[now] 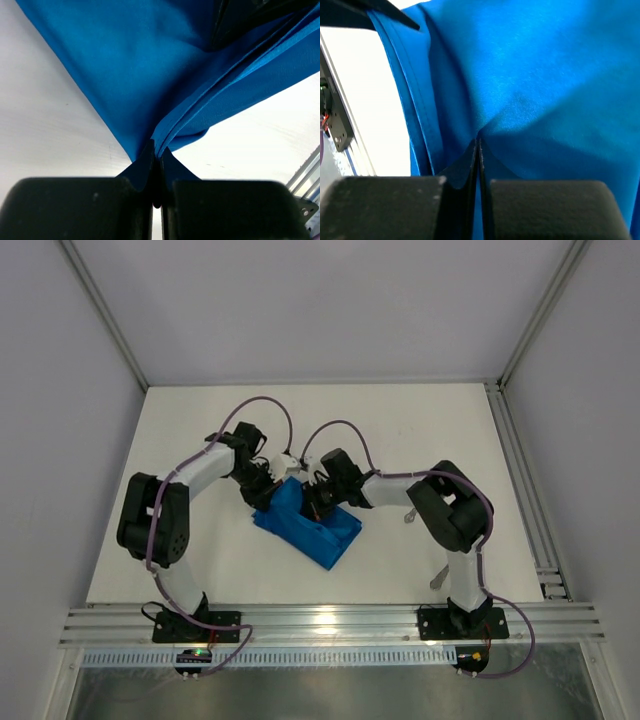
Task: Fold the napkin into a case and place the utensils inside
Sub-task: Fold the lower triangle-folded napkin at the center of the board.
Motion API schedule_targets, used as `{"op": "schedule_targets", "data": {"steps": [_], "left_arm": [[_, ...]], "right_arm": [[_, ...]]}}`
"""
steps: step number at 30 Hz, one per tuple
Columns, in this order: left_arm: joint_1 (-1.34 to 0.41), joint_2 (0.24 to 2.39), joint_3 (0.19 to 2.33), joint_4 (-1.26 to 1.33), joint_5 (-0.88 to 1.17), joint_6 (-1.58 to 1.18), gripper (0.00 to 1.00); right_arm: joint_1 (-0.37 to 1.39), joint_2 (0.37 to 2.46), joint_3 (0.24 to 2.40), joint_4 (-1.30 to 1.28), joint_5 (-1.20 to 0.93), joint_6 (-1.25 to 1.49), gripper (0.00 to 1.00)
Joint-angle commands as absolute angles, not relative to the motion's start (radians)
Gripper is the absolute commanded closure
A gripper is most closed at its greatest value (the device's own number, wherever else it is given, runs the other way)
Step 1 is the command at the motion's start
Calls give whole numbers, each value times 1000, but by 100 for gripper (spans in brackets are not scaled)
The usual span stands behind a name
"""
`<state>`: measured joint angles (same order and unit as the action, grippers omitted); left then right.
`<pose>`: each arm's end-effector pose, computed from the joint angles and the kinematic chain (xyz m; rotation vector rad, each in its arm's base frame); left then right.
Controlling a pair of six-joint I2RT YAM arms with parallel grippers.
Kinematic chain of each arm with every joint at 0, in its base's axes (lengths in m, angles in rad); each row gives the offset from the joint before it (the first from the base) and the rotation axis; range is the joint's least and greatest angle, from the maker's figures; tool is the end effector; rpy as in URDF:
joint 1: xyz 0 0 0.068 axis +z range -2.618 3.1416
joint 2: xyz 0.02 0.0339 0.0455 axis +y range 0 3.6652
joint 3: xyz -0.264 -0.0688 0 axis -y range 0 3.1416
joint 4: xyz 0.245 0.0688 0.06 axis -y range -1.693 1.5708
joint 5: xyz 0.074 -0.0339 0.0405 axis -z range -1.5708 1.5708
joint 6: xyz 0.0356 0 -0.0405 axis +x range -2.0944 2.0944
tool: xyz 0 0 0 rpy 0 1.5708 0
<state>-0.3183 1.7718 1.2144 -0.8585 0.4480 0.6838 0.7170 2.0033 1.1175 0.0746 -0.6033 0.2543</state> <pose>0.3074 -0.1175 0.1887 1.4130 2.4752 -0.5982 0.2907 0.2802 0.1265 -0.8755 2.3623 1.1538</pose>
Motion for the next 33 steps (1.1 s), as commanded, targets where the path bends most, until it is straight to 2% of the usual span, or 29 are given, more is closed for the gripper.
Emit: {"op": "schedule_targets", "data": {"steps": [1,8,11,15,20,24,25,33], "left_arm": [[-314,1787,1262,-911,428,732,100],[-307,1833,1269,-928,460,746,100],[-305,1832,1269,-927,472,749,100],[-305,1827,1284,-927,495,753,100],[-305,1839,1315,-937,506,752,100],[-305,1851,1324,-946,514,758,100],[-304,1850,1324,-945,514,758,100],[-305,1864,1327,-945,525,741,100]], "right_arm": [[718,2004,1129,8,-606,169,93],[695,1927,1227,-136,-531,101,80],[687,1873,1235,-176,-465,97,77],[687,1832,1249,-187,-440,86,60],[689,1830,1241,-167,-483,81,52],[687,1825,1163,-11,-540,121,44],[687,1833,1137,26,-538,133,35],[690,1881,1051,260,-643,265,34]]}}
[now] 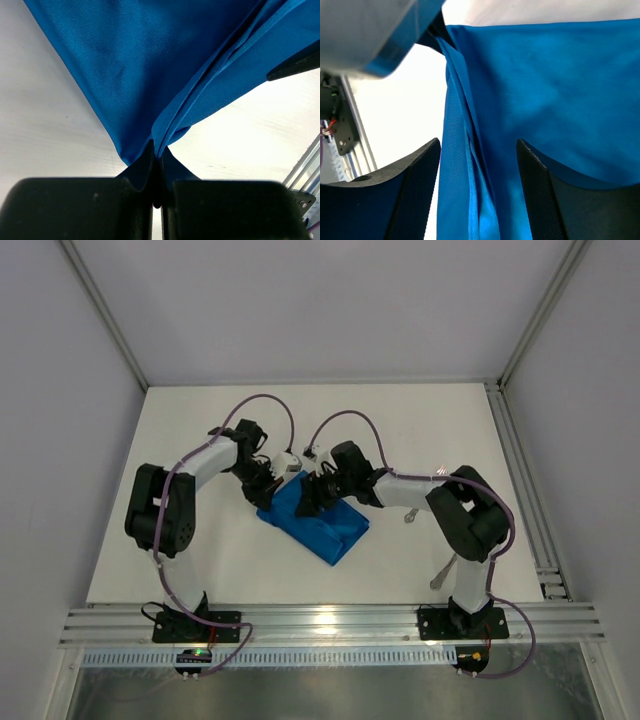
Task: Fold the napkin into a case and place the utensils inside
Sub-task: Fold the lower triangle-folded napkin at the center of the board.
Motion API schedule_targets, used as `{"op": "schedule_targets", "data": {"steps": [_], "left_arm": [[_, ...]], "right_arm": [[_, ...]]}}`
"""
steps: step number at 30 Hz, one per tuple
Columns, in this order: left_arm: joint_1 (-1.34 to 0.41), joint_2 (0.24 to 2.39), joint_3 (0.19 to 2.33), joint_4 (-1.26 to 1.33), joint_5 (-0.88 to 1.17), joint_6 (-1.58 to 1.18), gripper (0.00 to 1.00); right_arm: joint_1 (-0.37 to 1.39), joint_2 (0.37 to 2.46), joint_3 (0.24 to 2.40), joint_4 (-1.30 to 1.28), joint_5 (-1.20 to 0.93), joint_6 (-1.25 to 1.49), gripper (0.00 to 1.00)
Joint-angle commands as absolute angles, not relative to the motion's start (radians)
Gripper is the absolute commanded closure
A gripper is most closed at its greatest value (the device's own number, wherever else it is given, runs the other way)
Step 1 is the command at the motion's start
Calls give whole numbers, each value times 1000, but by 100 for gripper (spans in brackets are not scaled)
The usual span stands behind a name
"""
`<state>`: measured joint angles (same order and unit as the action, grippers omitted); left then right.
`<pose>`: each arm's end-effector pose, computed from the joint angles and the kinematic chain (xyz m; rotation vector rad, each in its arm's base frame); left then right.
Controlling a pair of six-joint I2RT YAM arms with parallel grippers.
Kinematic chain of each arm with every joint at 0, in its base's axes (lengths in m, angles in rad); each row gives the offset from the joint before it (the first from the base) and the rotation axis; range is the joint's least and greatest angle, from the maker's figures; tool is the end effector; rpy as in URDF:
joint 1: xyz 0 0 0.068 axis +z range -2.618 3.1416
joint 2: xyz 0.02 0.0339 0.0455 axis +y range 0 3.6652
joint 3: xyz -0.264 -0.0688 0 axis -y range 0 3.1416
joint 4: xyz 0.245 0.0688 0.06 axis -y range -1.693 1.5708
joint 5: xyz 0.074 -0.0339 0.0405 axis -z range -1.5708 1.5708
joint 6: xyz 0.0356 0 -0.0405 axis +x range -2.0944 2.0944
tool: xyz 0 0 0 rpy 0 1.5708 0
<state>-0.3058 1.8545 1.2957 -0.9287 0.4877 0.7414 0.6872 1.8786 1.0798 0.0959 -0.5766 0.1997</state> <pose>0.3213 -0.1189 0.1828 1.4660 2.4795 -0.6737 0.2916 0.2644 0.1643 -0.8859 2.2159 1.1034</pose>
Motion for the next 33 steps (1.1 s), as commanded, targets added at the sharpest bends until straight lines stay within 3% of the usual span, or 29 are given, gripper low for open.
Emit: {"op": "schedule_targets", "data": {"steps": [1,8,10,11,15,18,19,21,28,33], "left_arm": [[-305,1865,1328,-942,525,736,100],[-305,1864,1335,-937,551,716,100],[-305,1865,1338,-936,551,713,100],[-305,1867,1338,-936,552,712,100],[-305,1870,1342,-939,575,698,100],[-304,1873,1356,-946,591,670,91],[-304,1873,1364,-956,601,664,80],[-302,1873,1391,-998,649,664,70],[-242,1845,1543,-1124,833,640,62],[-256,1867,1507,-907,588,410,61]], "right_arm": [[690,1881,1031,274,-649,273,34],[712,1913,1022,273,-575,275,34],[716,1927,1022,281,-572,287,38],[718,1931,1022,287,-571,290,42],[723,1925,997,313,-555,319,81],[723,1913,959,331,-541,339,91],[723,1907,956,327,-541,344,95],[723,1907,956,298,-546,353,96],[723,1905,936,270,-526,374,96],[723,1907,931,267,-532,376,96]]}}
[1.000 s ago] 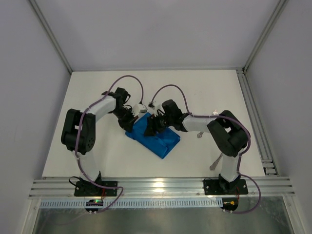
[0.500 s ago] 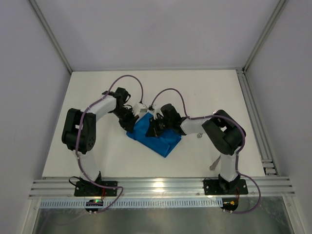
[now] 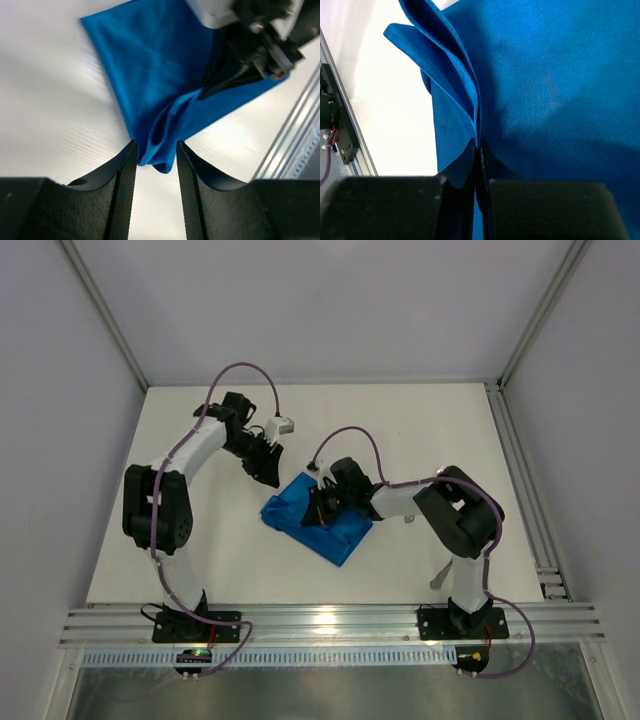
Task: Fold the napkin into a case and place the utensils inside
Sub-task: Fold the lower triangle-folded napkin at the center of the board.
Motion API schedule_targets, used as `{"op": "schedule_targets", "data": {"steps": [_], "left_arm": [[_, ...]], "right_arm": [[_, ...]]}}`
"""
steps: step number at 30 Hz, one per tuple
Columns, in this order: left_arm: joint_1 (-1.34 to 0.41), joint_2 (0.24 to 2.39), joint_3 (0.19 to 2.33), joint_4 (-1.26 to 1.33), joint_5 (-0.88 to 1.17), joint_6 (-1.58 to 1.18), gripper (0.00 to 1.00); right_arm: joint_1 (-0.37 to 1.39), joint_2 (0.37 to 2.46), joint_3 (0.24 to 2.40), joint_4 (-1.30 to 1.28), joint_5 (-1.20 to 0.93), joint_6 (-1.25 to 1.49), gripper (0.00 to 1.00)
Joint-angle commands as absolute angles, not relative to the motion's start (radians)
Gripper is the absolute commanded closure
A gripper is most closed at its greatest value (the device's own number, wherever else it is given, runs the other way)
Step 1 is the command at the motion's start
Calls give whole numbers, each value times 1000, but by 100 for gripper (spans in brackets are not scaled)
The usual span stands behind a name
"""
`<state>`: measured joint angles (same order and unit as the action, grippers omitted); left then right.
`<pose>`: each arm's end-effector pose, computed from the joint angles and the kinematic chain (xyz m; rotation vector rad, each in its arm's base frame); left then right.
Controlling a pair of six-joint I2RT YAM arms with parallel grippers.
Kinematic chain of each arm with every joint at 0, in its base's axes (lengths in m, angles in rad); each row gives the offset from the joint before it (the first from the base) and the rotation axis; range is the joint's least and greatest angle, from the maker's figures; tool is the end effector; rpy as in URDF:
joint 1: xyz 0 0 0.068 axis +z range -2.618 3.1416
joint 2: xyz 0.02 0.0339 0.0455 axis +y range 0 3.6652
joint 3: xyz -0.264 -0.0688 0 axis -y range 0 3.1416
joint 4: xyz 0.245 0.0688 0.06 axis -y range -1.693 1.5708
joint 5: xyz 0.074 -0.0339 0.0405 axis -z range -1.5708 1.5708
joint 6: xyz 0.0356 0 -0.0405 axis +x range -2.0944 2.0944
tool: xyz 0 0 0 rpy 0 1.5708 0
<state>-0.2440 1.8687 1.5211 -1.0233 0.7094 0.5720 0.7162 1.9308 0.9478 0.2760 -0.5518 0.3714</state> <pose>0.3518 -0.1115 0.2398 1.1558 2.4228 -0.9363 0.2730 0.2623 0.1222 -0.7266 2.3310 1.1639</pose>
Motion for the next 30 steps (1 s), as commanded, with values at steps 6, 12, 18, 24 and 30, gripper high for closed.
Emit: {"op": "schedule_targets", "data": {"steps": [6,12,18,24,30], "left_arm": [[-317,1957,1471,-730,442,334,55],[-334,1985,1443,-631,445,288,52],[-364,2036,1424,-643,434,278,62],[-364,2014,1384,-684,419,308,100],[-361,1941,1276,-686,403,342,100]], "right_arm": [[723,1894,925,270,-548,377,96],[723,1888,916,279,-546,379,96],[723,1873,913,267,-537,374,96],[723,1832,897,249,-543,376,96],[723,1828,900,201,-551,379,96]]}}
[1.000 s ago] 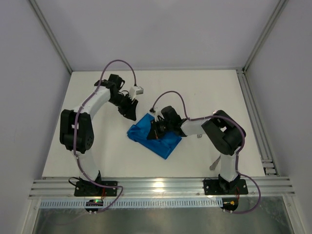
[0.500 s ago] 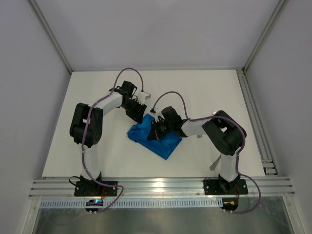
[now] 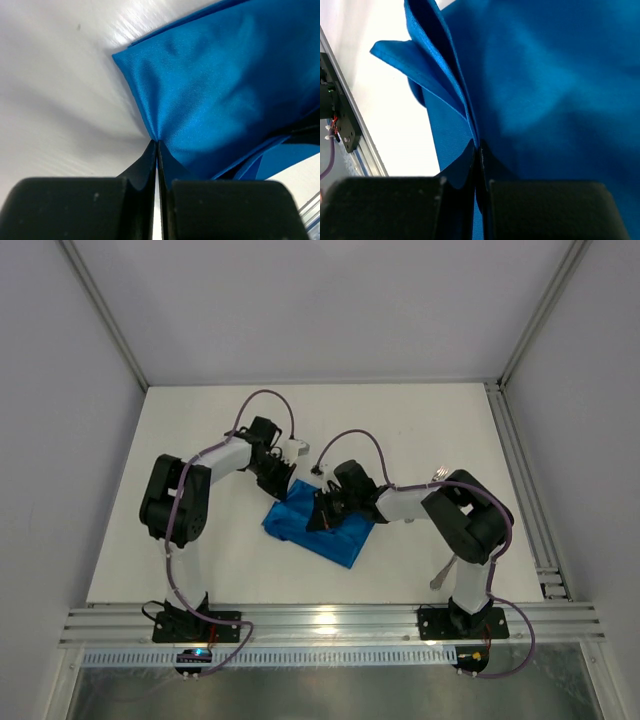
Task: Fold the napkin into a case and place the utensils inside
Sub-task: Fold the lower triangle-folded napkin at the center of the board.
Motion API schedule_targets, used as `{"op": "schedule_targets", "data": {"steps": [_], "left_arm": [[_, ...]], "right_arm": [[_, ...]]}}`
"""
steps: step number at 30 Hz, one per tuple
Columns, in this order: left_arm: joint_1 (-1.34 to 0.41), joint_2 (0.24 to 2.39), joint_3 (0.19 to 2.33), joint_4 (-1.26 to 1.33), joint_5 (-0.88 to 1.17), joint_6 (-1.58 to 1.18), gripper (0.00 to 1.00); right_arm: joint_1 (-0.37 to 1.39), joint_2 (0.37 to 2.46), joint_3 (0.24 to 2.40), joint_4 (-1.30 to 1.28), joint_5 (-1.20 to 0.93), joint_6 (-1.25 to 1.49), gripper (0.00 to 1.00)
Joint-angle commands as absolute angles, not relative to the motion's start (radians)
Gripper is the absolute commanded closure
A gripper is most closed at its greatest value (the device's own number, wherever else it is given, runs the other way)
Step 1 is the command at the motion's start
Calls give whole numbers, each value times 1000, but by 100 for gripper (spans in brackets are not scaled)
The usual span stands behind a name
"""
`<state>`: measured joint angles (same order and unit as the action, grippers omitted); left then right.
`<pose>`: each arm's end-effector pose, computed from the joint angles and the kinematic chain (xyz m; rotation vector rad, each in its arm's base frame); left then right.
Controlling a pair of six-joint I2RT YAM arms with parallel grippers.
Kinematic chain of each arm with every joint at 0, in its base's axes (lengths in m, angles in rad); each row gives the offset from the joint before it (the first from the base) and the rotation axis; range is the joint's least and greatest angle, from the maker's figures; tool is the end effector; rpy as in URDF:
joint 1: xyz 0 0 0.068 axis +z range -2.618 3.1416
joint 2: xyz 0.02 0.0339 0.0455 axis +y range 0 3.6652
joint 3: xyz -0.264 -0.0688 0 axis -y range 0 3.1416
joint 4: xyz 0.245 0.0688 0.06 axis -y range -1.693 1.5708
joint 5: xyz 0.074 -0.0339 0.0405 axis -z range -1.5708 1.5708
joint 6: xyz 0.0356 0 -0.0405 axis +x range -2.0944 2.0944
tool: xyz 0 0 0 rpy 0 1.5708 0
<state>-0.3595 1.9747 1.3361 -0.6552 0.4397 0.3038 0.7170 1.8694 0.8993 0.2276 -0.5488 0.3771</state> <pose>0.3553 -0.1497 0.1562 0.9979 2.6289 -0.6387 0.2611 0.2522 0.1271 -0.7164 2.3740 1.1544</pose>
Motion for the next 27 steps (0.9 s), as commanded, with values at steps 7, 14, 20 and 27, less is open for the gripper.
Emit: {"op": "schedule_targets", "data": {"steps": [7,14,20,27], "left_arm": [[-359,1846,1206,-684,374,376,100],[-359,1806,1192,-686,364,376,96],[-334,1734,1233,-693,370,356,59],[-302,1580,1259,-698,360,348,51]], "right_arm": [[723,1855,926,158,-565,376,96],[716,1898,969,100,-572,337,96],[715,1913,989,81,-594,314,96],[715,1945,1020,45,-620,276,96]]}}
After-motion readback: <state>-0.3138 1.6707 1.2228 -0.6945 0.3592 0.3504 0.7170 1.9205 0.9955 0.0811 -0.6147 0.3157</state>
